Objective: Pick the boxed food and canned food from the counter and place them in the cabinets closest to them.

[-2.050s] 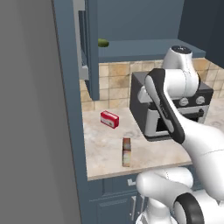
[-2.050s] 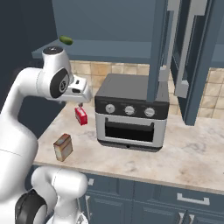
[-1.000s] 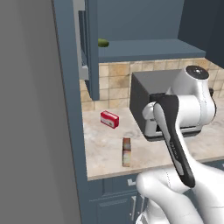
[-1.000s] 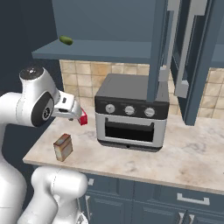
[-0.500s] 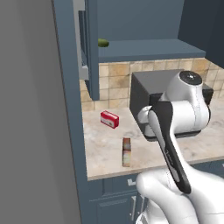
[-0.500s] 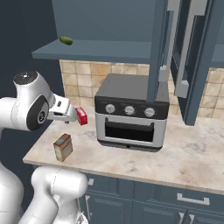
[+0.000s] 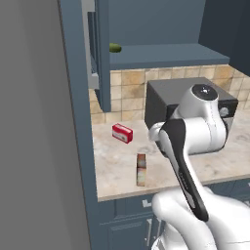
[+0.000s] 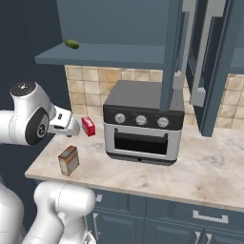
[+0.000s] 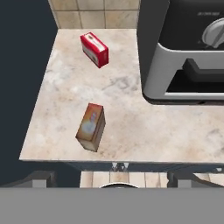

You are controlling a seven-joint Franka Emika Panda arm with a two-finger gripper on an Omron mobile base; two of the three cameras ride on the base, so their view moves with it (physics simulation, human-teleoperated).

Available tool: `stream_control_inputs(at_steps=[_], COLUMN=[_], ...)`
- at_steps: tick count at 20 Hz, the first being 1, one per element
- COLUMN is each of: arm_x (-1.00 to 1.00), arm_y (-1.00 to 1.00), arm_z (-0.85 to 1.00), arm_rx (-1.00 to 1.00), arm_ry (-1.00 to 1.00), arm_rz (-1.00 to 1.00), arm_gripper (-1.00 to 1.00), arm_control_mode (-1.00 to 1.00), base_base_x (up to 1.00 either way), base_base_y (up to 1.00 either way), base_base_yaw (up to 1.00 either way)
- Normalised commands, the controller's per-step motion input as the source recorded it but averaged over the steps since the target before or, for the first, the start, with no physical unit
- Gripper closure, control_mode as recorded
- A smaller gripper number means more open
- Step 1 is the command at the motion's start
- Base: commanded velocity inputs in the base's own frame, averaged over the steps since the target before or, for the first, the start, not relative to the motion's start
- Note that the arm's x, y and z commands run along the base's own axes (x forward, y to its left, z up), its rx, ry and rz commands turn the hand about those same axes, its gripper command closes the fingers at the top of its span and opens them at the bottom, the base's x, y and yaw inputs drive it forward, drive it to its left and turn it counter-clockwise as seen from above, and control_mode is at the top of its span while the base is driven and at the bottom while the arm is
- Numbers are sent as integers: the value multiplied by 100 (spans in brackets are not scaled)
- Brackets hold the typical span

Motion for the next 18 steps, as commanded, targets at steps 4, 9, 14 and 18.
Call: stream_control_inputs(at_steps=[4, 9, 14, 18], arm_x=[0, 0, 1, 6], arm_y=[13, 11, 8, 3], arm_z=[-21, -24, -24, -21], arm_rx=[0, 0, 0, 0], arm_ry=[0, 0, 0, 0], arm_rz=[0, -1, -2, -3], arm_gripper=[-100, -100, -100, -100], arm_control_mode=[-100, -100, -100, -100], base_base_x=[0, 0, 0, 0], base_base_y=[0, 0, 0, 0], base_base_yaw=[0, 0, 0, 0])
